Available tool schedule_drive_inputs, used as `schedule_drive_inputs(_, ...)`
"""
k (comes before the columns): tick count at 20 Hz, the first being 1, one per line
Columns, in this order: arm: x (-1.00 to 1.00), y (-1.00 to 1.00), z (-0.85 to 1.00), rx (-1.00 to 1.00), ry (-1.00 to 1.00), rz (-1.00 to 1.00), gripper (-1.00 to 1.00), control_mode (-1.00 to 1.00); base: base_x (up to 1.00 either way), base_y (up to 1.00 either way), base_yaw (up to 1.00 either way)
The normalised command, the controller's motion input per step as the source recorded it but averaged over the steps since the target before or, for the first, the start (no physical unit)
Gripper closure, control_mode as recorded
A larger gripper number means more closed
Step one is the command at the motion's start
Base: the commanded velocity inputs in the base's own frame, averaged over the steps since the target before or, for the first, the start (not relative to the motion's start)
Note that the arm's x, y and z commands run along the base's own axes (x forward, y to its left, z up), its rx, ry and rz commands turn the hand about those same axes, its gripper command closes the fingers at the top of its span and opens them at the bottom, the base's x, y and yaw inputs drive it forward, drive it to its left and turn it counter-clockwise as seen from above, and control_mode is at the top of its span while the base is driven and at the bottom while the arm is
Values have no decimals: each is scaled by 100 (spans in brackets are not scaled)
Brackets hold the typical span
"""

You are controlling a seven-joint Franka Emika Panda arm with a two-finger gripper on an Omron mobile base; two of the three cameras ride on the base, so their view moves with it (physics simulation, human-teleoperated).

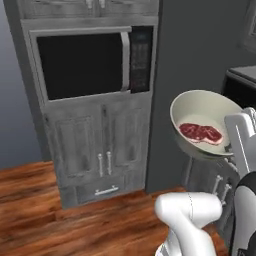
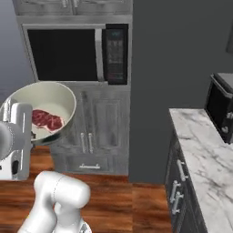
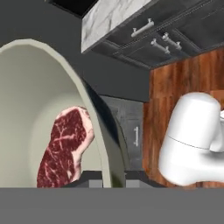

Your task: Place one of the steaks on the plate and the other in the bowl. Then place the bowl in the fridge.

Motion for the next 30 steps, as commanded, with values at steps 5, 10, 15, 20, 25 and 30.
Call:
schedule_drive_inputs(5,0,0,0,0,0,0,100,100,25,100,39)
schedule_drive_inputs(10,0,0,0,0,0,0,100,100,83,100,7)
schedule_drive_inputs(15,0,0,0,0,0,0,100,100,82,100,3)
schedule_drive_inputs(20,0,0,0,0,0,0,100,100,19,100,6)
schedule_drive_inputs(25,0,0,0,0,0,0,100,100,-33,100,0)
schedule_drive_inputs(30,0,0,0,0,0,0,100,100,-42,100,-2)
